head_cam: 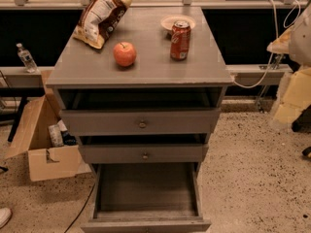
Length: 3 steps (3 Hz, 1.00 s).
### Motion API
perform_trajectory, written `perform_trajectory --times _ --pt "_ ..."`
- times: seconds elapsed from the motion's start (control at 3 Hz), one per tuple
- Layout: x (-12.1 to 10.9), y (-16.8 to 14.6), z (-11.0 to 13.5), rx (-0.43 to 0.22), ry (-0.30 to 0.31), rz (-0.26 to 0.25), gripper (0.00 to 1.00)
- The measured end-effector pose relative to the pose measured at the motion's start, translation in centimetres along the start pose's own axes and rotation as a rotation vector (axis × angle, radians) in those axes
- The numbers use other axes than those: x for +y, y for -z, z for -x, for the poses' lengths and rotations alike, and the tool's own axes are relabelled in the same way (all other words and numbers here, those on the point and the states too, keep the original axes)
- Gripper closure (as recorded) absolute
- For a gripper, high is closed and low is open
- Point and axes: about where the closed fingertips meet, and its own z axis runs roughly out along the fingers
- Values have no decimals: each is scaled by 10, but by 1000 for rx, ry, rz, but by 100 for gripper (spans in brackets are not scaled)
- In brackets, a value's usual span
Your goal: Place apple into bottom drawer
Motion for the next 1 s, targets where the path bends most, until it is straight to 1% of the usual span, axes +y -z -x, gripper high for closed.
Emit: perform_trajectory --times 0.33,0.67,1.0 --pt "0 0 0 -1 0 0 0" --pt "-4 0 4 -34 -26 -11 0" --pt "-23 -19 31 -154 -125 -11 0"
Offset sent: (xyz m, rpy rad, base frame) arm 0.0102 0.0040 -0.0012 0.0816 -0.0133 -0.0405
